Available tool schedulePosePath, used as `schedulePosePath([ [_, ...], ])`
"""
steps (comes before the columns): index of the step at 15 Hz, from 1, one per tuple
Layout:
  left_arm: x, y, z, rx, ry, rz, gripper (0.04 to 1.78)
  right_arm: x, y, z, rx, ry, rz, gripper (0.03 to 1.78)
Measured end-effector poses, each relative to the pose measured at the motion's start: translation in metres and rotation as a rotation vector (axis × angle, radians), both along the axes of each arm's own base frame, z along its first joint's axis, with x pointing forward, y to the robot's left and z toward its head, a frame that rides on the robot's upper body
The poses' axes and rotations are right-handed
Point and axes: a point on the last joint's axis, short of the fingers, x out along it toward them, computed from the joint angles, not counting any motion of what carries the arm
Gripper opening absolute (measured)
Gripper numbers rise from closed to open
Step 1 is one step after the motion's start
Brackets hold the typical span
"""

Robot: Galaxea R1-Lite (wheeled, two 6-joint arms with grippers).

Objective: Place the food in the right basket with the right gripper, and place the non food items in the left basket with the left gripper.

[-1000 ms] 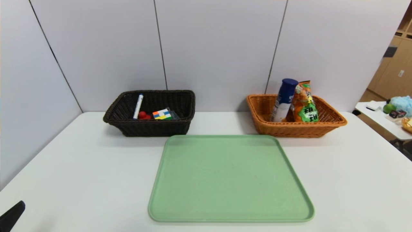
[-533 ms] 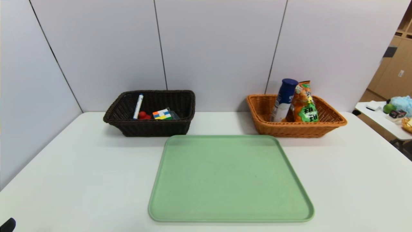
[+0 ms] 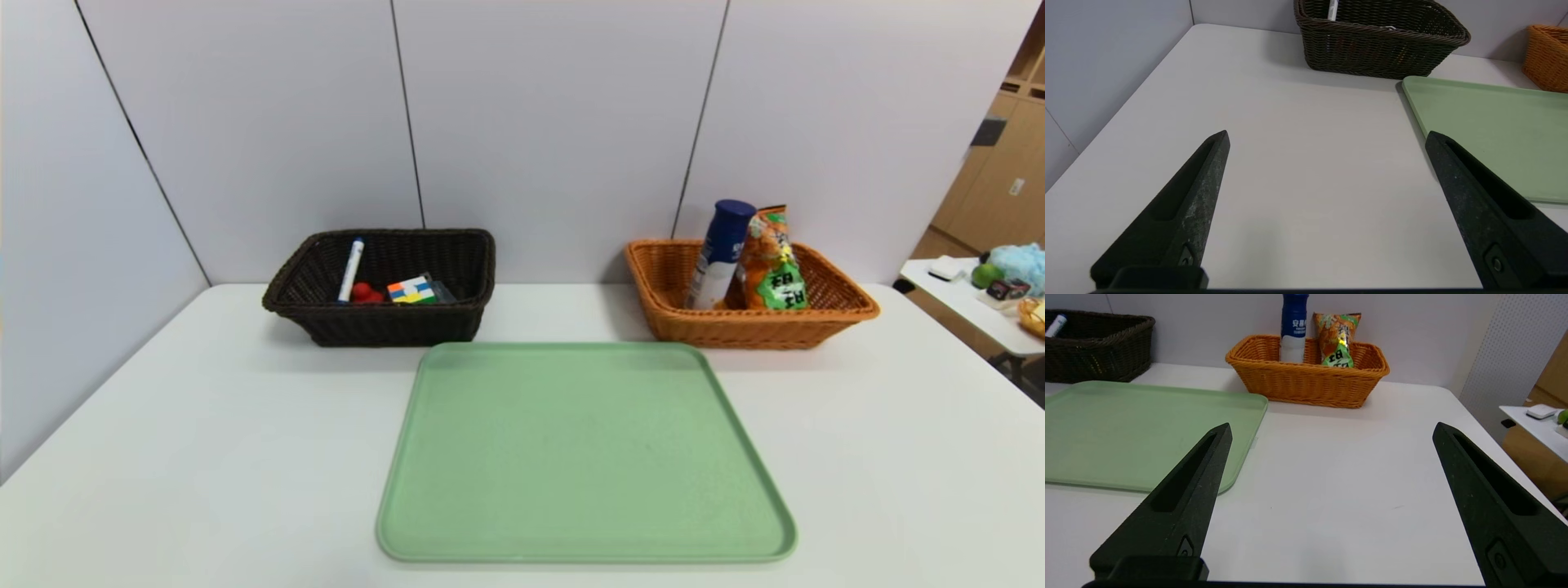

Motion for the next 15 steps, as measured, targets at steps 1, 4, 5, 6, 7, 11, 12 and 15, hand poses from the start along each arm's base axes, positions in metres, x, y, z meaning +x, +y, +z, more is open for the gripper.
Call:
schedulePosePath([
  [1, -0.002, 0.000, -0.006, 0.014, -0.016, -0.001, 1.69, 0.002, 0.000, -0.004, -0.008, -0.029, -0.001, 1.70],
  [4, -0.003, 0.000, -0.019, 0.044, -0.029, 0.003, 1.69, 0.008, 0.000, -0.015, -0.030, -0.051, -0.006, 1.70],
  [5, 0.000, 0.000, -0.025, 0.075, -0.025, 0.005, 1.69, 0.010, 0.000, -0.021, -0.039, -0.027, -0.007, 1.70],
  [6, 0.004, 0.000, -0.034, 0.110, -0.019, 0.006, 1.69, 0.011, 0.000, -0.024, -0.035, -0.013, -0.007, 1.70],
  [7, 0.008, 0.000, -0.042, 0.144, -0.018, 0.008, 1.69, 0.011, 0.000, -0.027, -0.034, 0.004, -0.007, 1.70],
  [11, 0.013, -0.001, -0.056, 0.194, 0.004, -0.007, 1.69, 0.013, 0.000, -0.043, -0.036, 0.160, -0.011, 1.70],
  [12, 0.013, -0.001, -0.057, 0.189, 0.010, -0.010, 1.69, 0.013, 0.000, -0.044, -0.035, 0.162, -0.011, 1.70],
  [15, 0.013, 0.000, -0.057, 0.133, 0.011, -0.003, 1.69, 0.013, -0.001, -0.043, 0.030, 0.165, -0.027, 1.70],
])
